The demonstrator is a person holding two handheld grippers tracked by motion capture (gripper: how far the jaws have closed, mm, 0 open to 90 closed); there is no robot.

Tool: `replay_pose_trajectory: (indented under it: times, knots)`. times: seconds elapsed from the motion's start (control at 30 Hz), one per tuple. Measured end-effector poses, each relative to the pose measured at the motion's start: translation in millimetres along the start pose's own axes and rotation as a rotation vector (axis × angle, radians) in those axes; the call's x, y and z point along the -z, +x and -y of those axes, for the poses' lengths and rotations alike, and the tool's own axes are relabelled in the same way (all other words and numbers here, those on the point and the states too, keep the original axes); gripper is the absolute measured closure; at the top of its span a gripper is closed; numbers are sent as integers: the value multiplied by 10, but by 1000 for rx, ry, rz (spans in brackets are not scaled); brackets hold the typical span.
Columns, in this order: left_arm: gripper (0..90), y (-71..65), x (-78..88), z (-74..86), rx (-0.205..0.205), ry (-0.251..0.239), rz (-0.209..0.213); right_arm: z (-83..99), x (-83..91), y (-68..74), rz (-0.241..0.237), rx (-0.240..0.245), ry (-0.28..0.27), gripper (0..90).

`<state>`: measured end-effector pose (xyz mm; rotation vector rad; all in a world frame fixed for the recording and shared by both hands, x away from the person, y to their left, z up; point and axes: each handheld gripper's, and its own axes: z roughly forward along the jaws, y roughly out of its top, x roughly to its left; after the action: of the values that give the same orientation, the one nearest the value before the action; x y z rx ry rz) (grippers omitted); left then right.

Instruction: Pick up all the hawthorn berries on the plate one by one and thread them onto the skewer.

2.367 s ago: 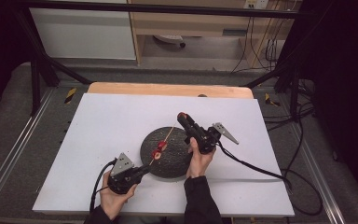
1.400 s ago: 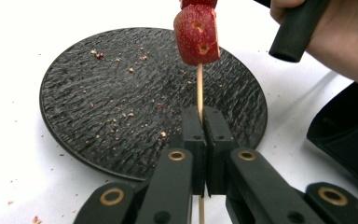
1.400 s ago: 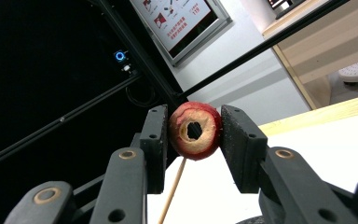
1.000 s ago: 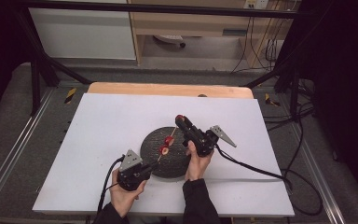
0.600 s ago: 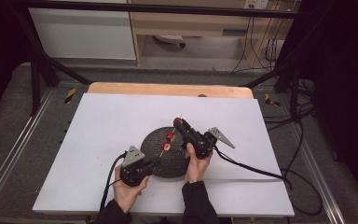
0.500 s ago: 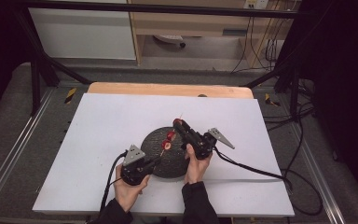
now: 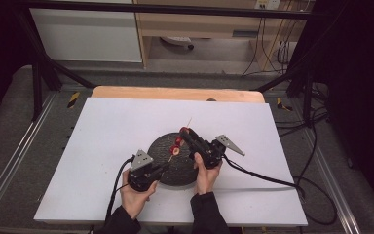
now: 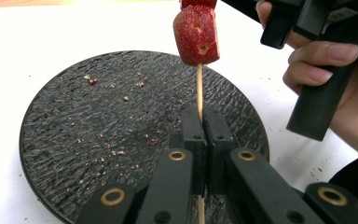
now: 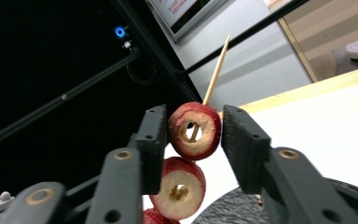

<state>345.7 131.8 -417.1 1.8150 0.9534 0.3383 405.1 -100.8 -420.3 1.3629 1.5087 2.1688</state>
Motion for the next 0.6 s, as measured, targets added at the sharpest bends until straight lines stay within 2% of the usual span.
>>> replay_pose_trajectory:
  times: [0.17, 0.27, 0.5, 0.6]
  knots:
    - [887, 45, 28, 5, 0, 7, -5, -91, 61, 8, 13, 39, 56, 483]
    - [887, 75, 52, 12, -1, 10, -9, -149, 104, -8, 29, 85, 115, 406]
    - [887, 138, 105, 18, -5, 31, -9, -246, 188, -94, 66, 172, 285, 167]
    - [887, 164, 133, 19, -10, 38, -9, -267, 229, -143, 90, 224, 364, 118]
